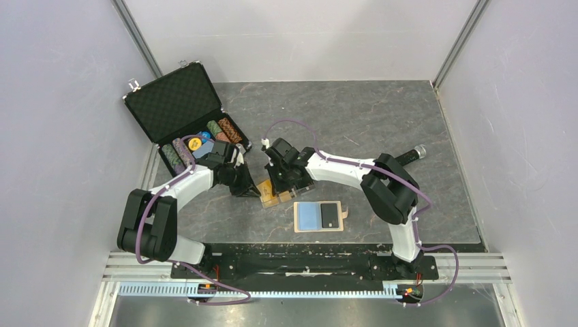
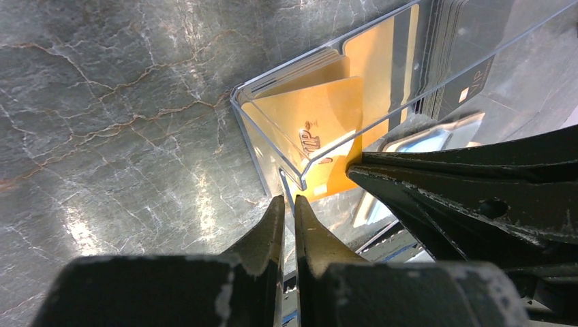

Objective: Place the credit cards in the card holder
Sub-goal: Pick up the credit card from the storage box.

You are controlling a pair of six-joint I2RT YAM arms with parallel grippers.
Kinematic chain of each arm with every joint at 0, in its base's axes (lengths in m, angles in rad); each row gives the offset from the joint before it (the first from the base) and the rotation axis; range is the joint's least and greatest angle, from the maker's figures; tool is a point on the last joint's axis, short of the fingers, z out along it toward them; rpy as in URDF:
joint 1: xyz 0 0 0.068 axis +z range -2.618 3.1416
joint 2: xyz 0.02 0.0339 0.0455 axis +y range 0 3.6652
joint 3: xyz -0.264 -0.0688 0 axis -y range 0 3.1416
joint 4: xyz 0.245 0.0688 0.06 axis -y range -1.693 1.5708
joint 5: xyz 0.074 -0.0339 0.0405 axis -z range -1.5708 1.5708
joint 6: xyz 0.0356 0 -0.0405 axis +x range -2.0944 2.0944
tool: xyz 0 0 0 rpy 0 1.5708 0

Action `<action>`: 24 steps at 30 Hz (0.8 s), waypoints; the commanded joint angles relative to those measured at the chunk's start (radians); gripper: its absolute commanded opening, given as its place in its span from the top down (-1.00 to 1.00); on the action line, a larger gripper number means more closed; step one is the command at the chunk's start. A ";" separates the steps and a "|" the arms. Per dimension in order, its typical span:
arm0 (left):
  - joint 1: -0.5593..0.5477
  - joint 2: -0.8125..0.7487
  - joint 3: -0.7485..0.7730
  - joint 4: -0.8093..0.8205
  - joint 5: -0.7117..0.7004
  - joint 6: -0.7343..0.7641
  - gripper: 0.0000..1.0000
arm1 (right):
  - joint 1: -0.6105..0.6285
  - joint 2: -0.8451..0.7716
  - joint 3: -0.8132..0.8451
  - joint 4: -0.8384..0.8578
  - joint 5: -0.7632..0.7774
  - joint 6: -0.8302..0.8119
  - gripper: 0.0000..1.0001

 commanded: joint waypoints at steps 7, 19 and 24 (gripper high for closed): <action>-0.007 0.018 -0.010 -0.025 -0.078 0.050 0.85 | 0.032 -0.062 -0.039 0.179 -0.122 0.064 1.00; -0.007 0.017 -0.014 -0.025 -0.081 0.051 0.85 | 0.029 -0.017 -0.047 0.179 -0.115 0.074 0.37; -0.007 0.015 -0.015 -0.026 -0.084 0.052 0.85 | 0.029 -0.001 -0.038 0.160 -0.096 0.074 0.63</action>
